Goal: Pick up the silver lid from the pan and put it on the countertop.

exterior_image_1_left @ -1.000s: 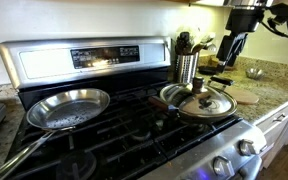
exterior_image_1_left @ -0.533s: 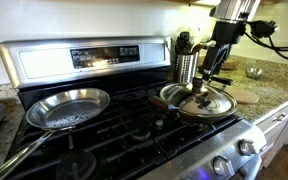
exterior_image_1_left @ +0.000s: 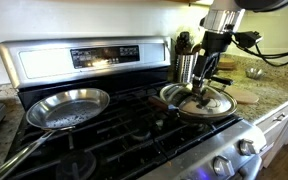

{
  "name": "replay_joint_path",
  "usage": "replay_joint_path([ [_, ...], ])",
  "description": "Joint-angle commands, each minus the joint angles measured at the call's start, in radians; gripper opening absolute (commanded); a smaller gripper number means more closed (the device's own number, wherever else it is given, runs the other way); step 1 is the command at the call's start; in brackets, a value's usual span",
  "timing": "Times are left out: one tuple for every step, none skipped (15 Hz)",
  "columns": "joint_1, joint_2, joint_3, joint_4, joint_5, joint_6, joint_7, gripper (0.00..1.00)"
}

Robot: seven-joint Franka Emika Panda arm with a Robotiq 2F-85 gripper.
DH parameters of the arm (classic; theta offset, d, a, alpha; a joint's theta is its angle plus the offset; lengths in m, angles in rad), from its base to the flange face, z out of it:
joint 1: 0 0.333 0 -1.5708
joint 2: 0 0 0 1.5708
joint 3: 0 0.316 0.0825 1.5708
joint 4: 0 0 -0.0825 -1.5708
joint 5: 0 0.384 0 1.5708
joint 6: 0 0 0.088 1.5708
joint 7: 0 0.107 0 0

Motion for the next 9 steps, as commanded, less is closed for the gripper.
replay_joint_path([
  [0.007, 0.034, 0.005, 0.026, 0.015, 0.018, 0.001, 0.81],
  [0.008, 0.039, 0.007, 0.03, 0.016, 0.018, 0.0, 0.73],
  [0.008, 0.042, 0.01, 0.033, 0.014, 0.015, 0.001, 0.67],
  [0.008, 0.044, 0.013, 0.035, 0.016, 0.015, -0.001, 0.58],
  [0.009, 0.045, 0.015, 0.038, 0.015, 0.015, -0.002, 0.53],
  [0.008, 0.047, 0.017, 0.041, 0.013, 0.009, 0.002, 0.45],
  [0.008, 0.047, 0.019, 0.044, 0.011, 0.003, 0.01, 0.39],
  [0.009, 0.045, 0.02, 0.044, 0.01, 0.0, 0.011, 0.32],
  [0.008, 0.04, 0.021, 0.043, 0.004, -0.002, 0.018, 0.26],
])
